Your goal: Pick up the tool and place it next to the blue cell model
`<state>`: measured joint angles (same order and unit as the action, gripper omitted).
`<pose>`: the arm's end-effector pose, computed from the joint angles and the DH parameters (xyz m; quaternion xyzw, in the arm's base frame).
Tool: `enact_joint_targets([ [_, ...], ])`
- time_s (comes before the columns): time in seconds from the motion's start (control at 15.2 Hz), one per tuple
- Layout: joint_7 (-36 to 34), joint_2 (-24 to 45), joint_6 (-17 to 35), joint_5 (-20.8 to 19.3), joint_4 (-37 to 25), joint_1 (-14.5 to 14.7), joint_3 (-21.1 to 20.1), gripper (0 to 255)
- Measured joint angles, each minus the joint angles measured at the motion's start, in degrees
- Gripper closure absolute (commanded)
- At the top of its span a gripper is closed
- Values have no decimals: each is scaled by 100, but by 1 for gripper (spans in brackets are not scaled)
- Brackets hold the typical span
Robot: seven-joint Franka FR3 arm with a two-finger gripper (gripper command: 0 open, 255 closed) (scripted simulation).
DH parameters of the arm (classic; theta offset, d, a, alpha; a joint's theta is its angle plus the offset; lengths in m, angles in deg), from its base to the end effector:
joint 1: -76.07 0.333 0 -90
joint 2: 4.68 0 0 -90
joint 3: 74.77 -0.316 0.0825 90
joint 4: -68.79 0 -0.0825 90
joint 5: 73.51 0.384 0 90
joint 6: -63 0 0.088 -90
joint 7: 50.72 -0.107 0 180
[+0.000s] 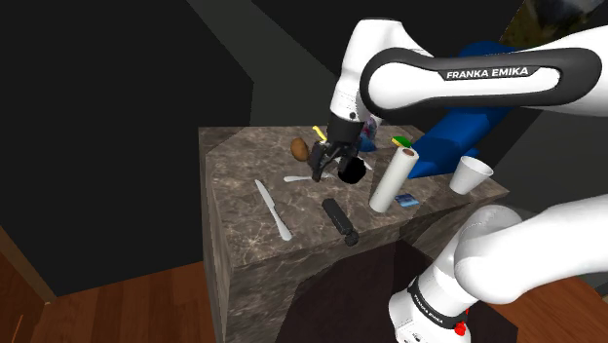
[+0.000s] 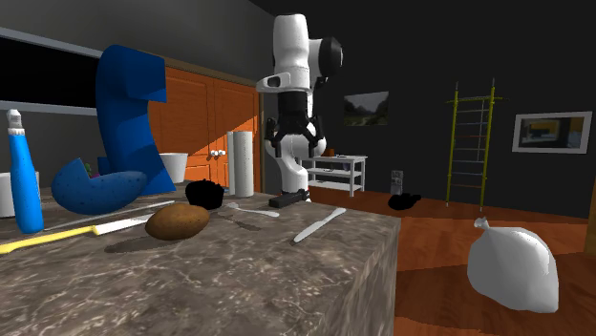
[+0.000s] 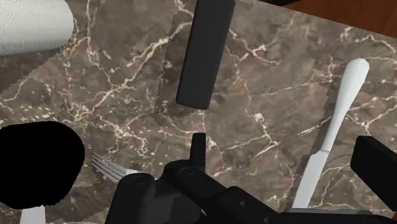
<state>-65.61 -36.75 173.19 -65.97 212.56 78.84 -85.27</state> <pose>0.3635 0.0979 0.4662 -0.9984 0.0524 0.0183 0.0090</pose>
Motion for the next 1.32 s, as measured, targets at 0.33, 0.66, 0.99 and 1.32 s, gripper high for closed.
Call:
enact_joint_targets([
  [0.33,-843,1014,836,21,-281,-42,-494,0],
  [0.66,-1827,2103,1535,-235,-738,-98,-943,0],
  [0.99,-2170,2662,1952,-463,-879,-142,-1037,0],
  [1.32,-2240,2878,2305,-550,-733,-148,-1054,0],
])
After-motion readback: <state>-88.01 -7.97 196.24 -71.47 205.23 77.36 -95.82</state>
